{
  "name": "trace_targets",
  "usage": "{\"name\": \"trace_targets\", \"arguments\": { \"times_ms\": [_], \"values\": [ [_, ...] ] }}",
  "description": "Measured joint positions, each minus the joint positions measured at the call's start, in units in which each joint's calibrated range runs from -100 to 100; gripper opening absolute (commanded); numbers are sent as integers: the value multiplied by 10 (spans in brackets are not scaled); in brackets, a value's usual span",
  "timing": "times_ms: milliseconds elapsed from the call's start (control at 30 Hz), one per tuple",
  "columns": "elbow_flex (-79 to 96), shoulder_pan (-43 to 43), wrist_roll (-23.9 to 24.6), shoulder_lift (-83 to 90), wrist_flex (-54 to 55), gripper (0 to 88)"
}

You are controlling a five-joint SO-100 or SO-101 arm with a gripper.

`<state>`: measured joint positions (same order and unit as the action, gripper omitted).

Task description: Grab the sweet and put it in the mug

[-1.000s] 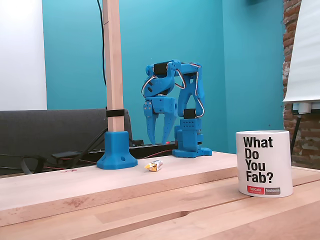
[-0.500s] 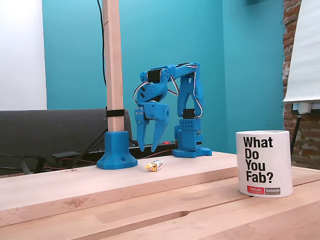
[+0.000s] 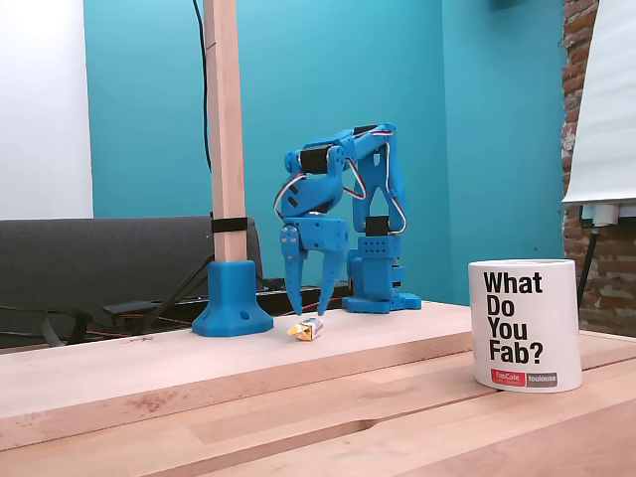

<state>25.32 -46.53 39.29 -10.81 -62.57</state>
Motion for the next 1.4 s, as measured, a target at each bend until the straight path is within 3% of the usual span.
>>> {"name": "trace_targets", "arguments": {
  "times_ms": [200,533,1067,1400],
  "values": [
    [0,22,0,-2,0,133],
    [0,23,21,-2,0,297],
    [25,23,21,-15,5,312],
    [37,23,-11,-15,10,312]
  ]
}}
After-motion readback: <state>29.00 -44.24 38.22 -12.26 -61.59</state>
